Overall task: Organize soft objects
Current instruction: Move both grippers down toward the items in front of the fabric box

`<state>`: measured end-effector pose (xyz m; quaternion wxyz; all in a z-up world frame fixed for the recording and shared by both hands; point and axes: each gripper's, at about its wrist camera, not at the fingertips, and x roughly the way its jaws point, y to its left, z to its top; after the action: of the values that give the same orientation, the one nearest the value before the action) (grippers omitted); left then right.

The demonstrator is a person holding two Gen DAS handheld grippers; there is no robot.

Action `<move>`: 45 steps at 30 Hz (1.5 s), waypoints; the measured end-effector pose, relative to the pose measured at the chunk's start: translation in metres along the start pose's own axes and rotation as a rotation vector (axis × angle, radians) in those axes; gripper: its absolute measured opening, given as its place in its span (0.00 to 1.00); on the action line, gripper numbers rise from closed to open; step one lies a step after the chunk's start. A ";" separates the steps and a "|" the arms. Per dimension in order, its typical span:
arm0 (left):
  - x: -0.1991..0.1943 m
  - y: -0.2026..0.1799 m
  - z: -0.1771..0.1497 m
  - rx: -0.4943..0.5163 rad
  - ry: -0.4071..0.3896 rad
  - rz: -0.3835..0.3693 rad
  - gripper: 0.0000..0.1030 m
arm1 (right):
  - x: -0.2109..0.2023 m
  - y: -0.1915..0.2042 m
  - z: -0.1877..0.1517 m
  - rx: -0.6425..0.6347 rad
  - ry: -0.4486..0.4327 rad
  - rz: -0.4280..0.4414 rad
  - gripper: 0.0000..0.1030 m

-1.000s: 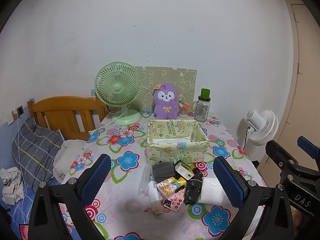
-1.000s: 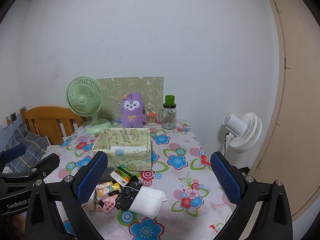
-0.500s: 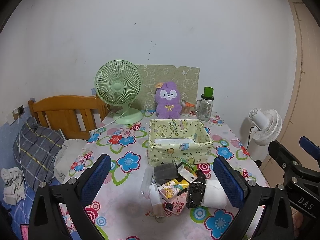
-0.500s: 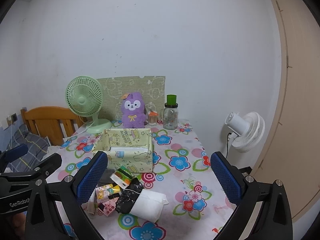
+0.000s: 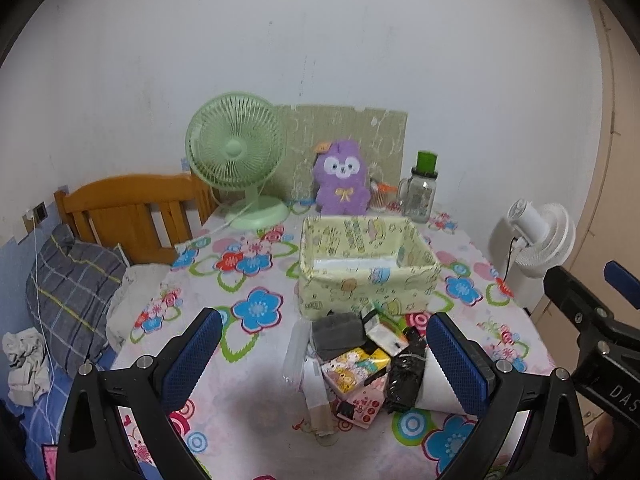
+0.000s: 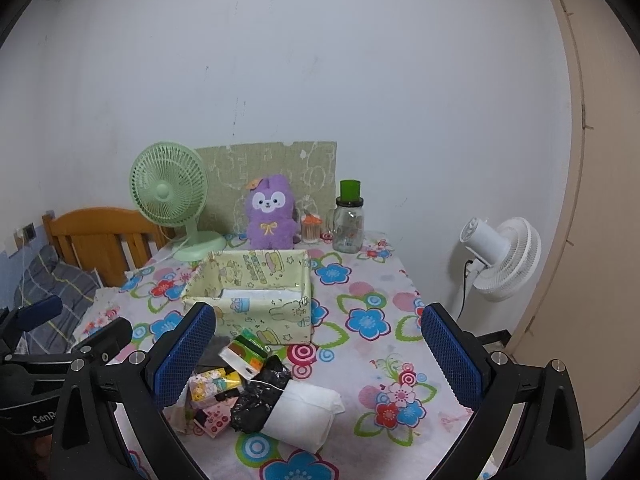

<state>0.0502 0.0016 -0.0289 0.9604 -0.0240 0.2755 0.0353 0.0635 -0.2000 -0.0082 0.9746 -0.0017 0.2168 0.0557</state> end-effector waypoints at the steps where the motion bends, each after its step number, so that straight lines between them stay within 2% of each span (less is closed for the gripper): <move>1: 0.006 0.000 -0.002 -0.001 0.014 0.004 1.00 | 0.004 0.000 -0.002 0.000 0.005 0.001 1.00; 8: 0.036 -0.002 -0.019 0.035 0.062 0.001 1.00 | 0.039 0.002 -0.021 0.020 0.076 0.043 1.00; 16: 0.077 0.002 -0.035 0.017 0.158 0.002 1.00 | 0.078 0.008 -0.041 0.027 0.158 0.051 1.00; 23: 0.107 0.008 -0.040 0.037 0.213 0.002 1.00 | 0.115 0.019 -0.052 0.052 0.240 0.069 1.00; 28: 0.134 0.020 -0.043 0.020 0.283 -0.014 1.00 | 0.134 0.029 -0.056 0.042 0.278 0.071 1.00; 33: 0.149 0.026 -0.045 0.016 0.310 -0.020 1.00 | 0.151 0.040 -0.056 0.026 0.308 0.078 1.00; 39: 0.162 0.032 -0.041 0.047 0.319 -0.016 1.00 | 0.168 0.054 -0.055 0.012 0.338 0.125 1.00; 45: 0.179 0.039 -0.043 0.051 0.357 -0.001 1.00 | 0.186 0.071 -0.057 -0.026 0.379 0.136 0.88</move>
<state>0.1761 0.0478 -0.1611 0.8965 -0.0059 0.4425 0.0230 0.1992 -0.1111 -0.1367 0.9102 -0.0099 0.3954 0.1230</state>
